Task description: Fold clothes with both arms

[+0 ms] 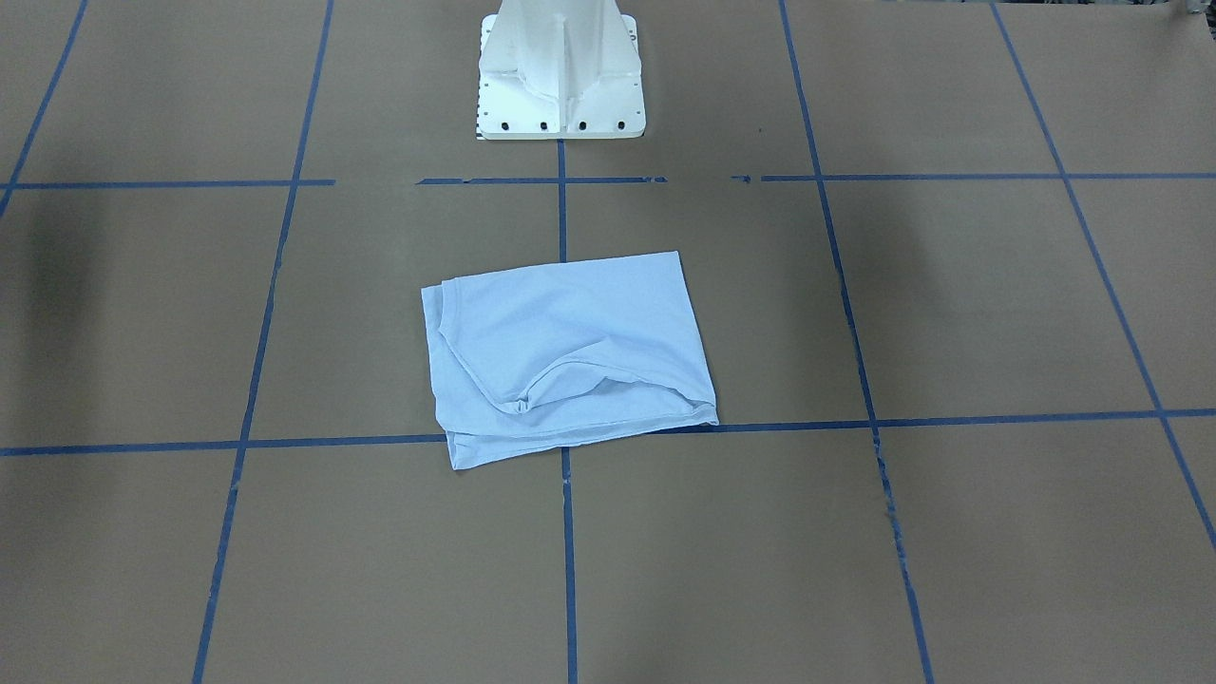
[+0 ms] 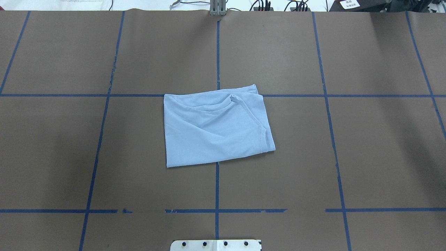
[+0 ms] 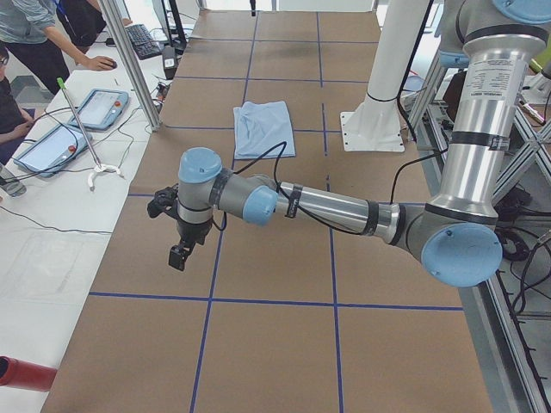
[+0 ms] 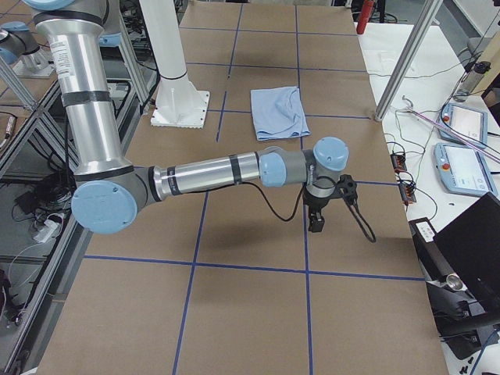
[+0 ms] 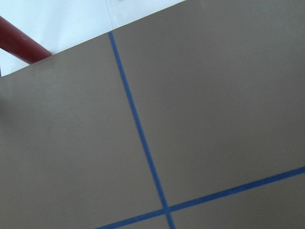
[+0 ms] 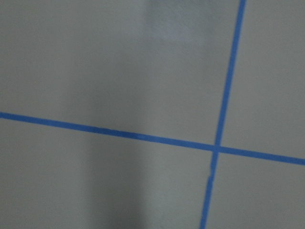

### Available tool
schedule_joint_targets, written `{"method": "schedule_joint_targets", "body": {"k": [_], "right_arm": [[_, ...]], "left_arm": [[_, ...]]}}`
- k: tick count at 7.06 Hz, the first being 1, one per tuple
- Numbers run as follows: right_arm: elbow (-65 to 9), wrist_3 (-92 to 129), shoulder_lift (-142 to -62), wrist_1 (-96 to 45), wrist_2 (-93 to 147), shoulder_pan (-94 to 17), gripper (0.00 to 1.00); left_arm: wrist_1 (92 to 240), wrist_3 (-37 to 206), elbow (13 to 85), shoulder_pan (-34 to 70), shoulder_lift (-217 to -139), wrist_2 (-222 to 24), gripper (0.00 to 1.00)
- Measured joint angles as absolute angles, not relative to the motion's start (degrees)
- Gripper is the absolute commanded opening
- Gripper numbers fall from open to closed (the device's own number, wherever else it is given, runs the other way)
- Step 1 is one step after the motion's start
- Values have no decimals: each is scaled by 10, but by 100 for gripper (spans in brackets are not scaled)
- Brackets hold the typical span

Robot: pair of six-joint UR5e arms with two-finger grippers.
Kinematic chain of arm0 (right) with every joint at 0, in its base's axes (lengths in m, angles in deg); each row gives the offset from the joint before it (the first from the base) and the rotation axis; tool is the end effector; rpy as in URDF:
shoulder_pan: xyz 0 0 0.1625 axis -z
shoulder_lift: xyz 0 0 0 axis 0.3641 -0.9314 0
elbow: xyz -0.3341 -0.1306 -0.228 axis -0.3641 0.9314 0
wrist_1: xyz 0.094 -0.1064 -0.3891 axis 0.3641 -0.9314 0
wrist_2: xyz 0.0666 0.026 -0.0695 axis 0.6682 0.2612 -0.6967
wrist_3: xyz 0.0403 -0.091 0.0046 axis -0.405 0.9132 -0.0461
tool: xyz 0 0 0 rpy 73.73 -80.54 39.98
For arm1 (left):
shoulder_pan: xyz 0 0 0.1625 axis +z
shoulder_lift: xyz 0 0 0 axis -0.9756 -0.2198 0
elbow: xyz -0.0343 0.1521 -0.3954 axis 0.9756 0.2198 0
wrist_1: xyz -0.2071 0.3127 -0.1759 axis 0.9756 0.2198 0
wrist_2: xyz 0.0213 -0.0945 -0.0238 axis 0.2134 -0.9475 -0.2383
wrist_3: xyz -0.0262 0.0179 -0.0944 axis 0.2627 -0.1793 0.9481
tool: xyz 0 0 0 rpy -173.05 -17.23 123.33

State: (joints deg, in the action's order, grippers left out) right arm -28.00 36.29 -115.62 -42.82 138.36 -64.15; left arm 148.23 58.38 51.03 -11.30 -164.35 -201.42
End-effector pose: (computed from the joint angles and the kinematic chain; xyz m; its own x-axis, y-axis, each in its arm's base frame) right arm 0.0205 -0.5464 0.5808 0.7019 -0.1418 0.6980 0.0923 0.9898 0.1083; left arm -0.0642 -0.5527 0.5747 0.8043 0.3727 -0.4628 -0.1865 0.8979 0.3988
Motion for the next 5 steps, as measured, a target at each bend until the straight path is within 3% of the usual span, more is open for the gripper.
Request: {"method": "schedule_joint_targets", "body": {"k": [5], "right_arm": [[-298,407,-1236,-436,1405,-683,100]], "left_arm": [[1477,551,513,-128,-1589,-2015,100]]}}
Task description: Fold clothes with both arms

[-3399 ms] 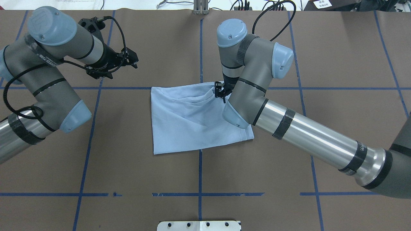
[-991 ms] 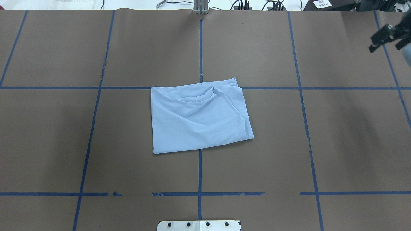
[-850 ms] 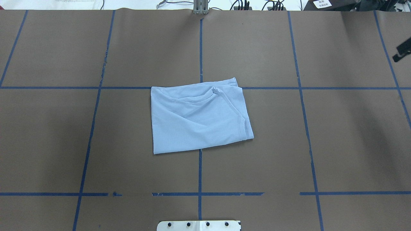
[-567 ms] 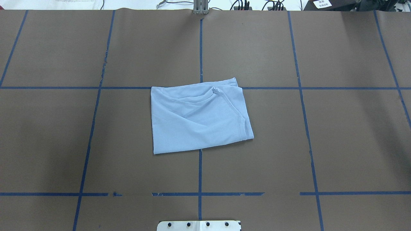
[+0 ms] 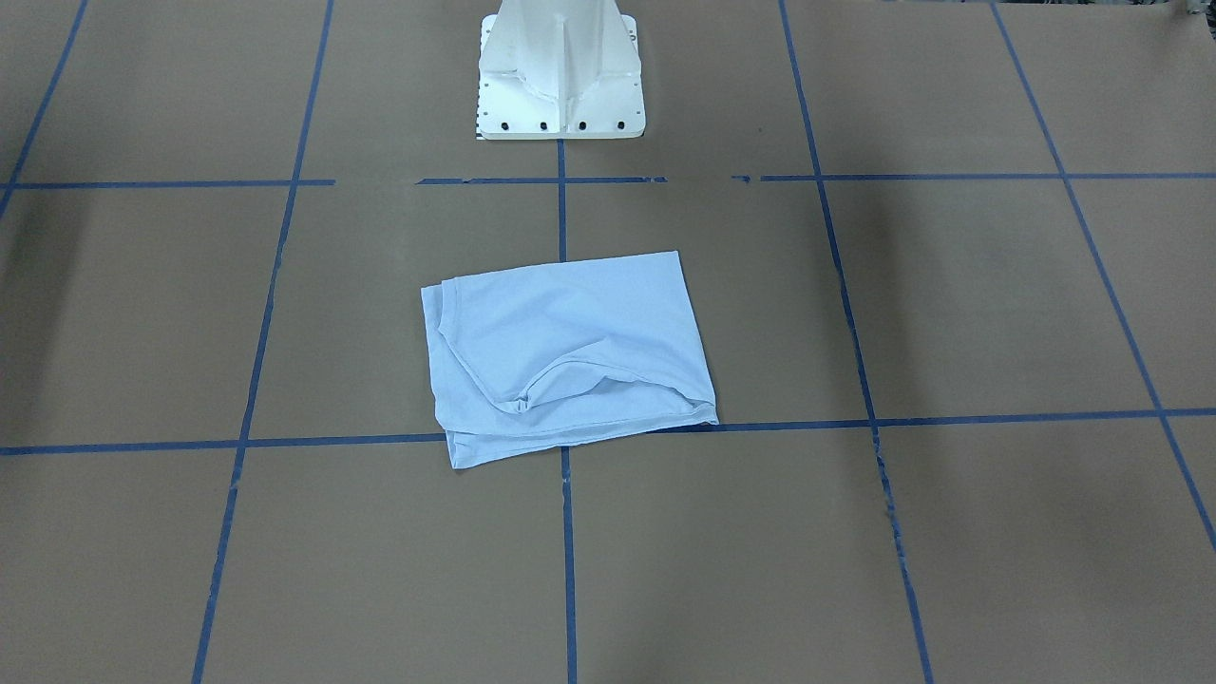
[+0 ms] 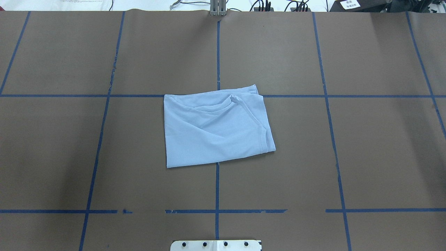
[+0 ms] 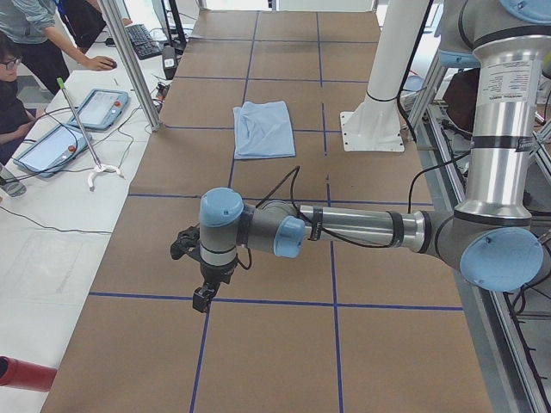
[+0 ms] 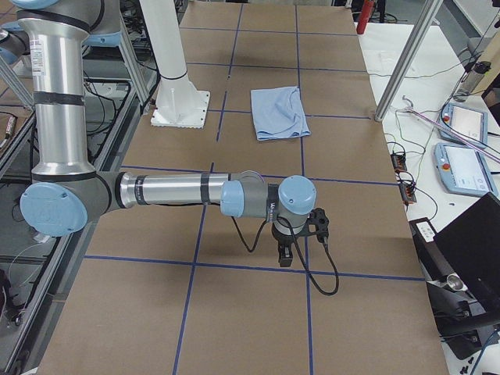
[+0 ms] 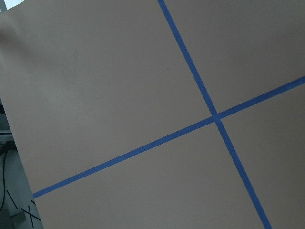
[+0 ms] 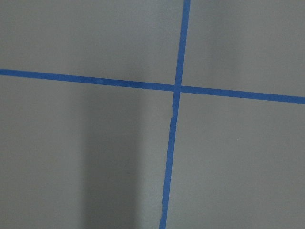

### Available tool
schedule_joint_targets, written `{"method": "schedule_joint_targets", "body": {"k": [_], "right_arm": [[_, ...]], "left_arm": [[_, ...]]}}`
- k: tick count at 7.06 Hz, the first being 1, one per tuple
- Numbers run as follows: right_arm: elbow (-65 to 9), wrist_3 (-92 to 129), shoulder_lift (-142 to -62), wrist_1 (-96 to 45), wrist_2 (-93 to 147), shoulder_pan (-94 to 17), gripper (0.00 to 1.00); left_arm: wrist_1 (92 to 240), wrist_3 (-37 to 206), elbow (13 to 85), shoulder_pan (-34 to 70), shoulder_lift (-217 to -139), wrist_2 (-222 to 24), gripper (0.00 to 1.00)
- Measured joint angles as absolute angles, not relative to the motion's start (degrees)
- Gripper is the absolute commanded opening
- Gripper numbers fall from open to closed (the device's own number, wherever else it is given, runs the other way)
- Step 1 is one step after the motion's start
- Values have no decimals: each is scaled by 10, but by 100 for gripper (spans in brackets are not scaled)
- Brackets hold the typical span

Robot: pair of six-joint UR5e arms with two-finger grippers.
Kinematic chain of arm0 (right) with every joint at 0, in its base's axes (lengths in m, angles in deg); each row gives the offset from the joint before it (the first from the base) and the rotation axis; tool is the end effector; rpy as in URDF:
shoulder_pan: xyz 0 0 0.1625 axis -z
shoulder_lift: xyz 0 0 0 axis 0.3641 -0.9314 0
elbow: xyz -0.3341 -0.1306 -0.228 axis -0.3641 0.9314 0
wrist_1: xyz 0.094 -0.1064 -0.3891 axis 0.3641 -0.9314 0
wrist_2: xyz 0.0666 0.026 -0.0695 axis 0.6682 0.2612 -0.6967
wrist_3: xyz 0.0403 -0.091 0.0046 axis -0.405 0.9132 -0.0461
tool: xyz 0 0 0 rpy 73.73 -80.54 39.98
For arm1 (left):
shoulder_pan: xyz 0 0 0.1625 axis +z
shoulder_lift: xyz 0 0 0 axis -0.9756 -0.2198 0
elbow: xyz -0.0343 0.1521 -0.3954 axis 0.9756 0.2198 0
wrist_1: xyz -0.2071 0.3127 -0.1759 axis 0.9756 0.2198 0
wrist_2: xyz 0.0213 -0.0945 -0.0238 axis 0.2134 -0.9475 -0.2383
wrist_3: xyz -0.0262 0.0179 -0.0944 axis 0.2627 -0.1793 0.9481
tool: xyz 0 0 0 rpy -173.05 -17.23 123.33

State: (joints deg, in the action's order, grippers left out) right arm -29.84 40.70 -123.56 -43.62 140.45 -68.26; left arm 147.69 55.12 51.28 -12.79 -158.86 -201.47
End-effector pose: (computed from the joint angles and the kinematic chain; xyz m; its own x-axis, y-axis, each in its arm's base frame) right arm 0.0575 -0.4814 0.6349 0.6811 -0.0826 0.7275 0.0732 0.9963 0.0446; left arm -0.0785 -0.5085 0.6244 0.8026 0.3562 -0.4785 -0.2089 0.9192 0.3338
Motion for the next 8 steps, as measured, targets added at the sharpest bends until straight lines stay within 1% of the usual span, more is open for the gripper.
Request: {"method": "schedule_joint_targets", "body": {"k": [2,4,8], "right_arm": [[-295,406,-1241,-437,1404,-683,100],[-292,406,-1244,-437,1404,-683,100],[-295,407,-1255,-436,1402,-683,100]], "left_arm": [[1472,633,533,-126,-1577,-2042,100],[1482,677,536,-119,-1552,-2100,100],[1502,739,542,-87,-1543,-2112,100]]}}
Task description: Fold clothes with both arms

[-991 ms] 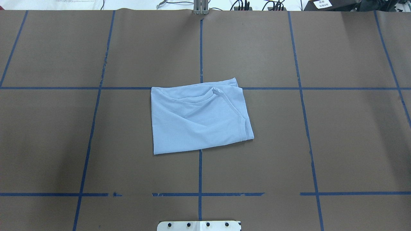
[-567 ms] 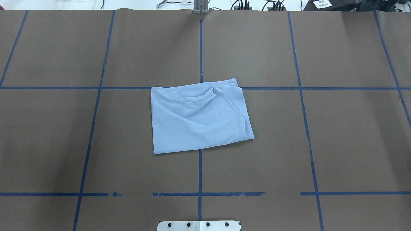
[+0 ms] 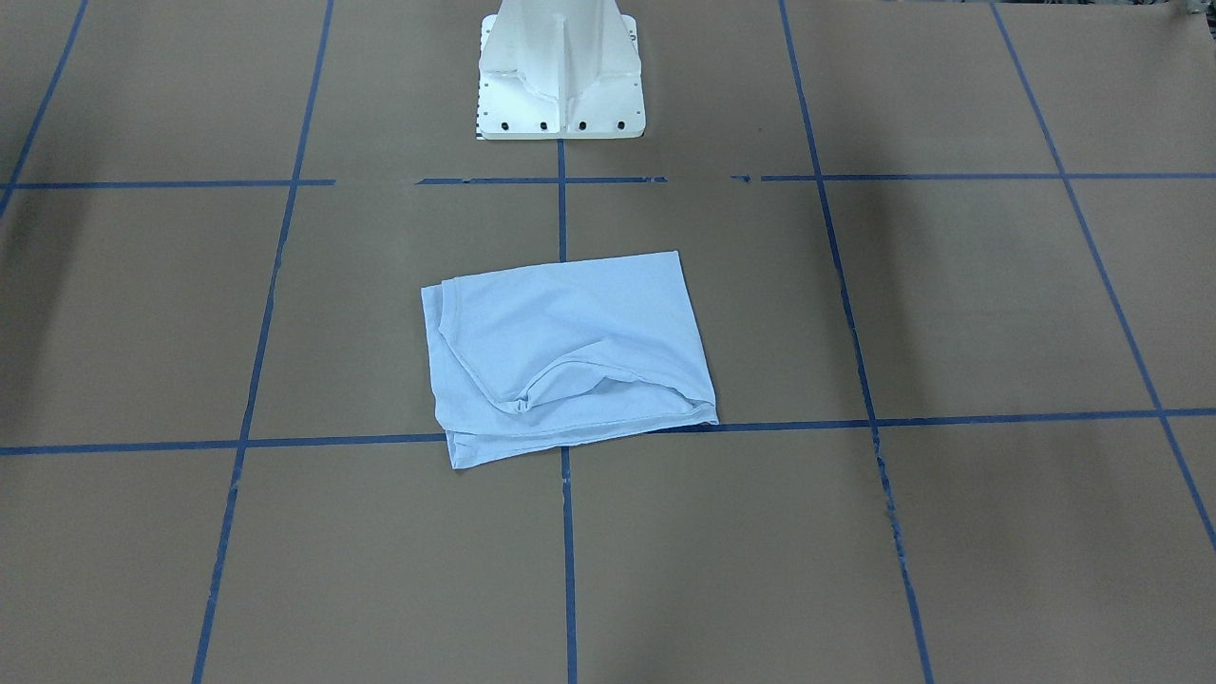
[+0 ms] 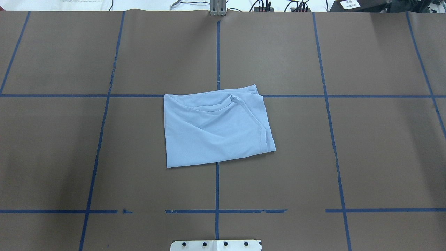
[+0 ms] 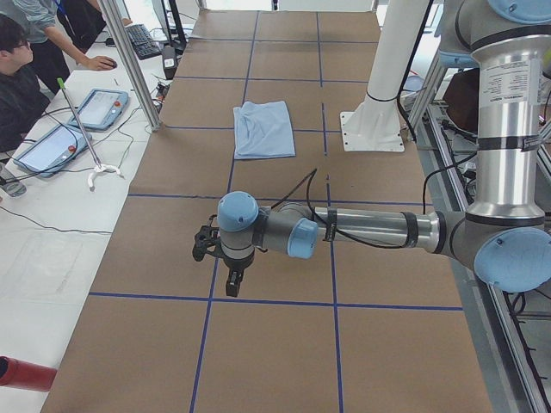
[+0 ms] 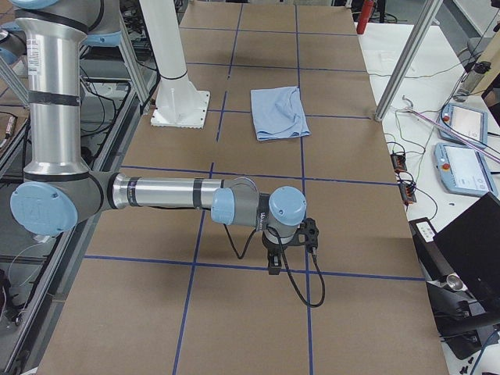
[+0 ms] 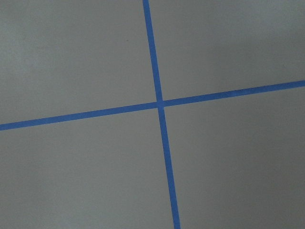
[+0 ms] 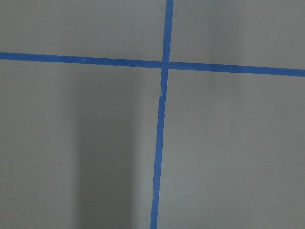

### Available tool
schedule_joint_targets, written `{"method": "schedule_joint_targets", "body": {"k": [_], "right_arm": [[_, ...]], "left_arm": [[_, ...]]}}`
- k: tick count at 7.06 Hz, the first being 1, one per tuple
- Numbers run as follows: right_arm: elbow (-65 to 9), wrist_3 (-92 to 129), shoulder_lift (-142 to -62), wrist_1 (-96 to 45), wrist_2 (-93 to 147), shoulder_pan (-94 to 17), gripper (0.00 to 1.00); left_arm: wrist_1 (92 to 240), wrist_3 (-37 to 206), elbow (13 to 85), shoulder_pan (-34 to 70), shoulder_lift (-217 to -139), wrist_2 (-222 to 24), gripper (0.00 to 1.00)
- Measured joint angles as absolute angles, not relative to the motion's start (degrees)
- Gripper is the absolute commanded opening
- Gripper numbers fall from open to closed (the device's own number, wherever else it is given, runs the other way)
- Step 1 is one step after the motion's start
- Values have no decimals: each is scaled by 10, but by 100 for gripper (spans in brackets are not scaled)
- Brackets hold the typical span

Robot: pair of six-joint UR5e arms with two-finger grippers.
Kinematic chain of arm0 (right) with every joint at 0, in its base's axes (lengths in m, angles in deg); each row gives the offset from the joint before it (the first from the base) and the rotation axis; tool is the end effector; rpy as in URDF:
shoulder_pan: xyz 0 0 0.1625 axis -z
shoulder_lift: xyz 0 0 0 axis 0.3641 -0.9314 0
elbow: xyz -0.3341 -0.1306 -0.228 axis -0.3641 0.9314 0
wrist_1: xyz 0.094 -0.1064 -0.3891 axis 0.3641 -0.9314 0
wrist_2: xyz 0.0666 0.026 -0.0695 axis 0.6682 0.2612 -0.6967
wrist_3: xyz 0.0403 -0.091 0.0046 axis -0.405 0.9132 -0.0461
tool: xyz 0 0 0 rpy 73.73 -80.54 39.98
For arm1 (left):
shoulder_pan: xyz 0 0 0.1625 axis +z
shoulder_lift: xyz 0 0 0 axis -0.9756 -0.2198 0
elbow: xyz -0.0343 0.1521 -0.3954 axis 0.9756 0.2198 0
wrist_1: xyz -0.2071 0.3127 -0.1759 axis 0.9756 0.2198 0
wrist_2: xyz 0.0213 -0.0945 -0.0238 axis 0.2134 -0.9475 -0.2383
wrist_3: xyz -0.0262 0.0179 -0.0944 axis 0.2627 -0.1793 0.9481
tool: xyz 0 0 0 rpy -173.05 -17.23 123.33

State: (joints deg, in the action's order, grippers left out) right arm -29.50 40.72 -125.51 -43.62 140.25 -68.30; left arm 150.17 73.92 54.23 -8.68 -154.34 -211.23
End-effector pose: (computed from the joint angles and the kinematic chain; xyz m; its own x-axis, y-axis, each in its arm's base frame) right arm 0.0582 -0.4646 0.6541 0.6839 -0.0536 0.7276 0.0730 0.9973 0.0048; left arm -0.0311 -0.4776 0.6218 0.7132 0.1302 -0.6888 -0.0175 0.9856 0.1682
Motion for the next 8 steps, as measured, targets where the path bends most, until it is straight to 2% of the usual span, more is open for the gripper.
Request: {"method": "schedule_joint_targets", "body": {"k": [8], "right_arm": [[-297,406,-1250,-436,1404,-686,100]], "left_arm": [[1504,755,542,-86,-1544,-2112,100]]}}
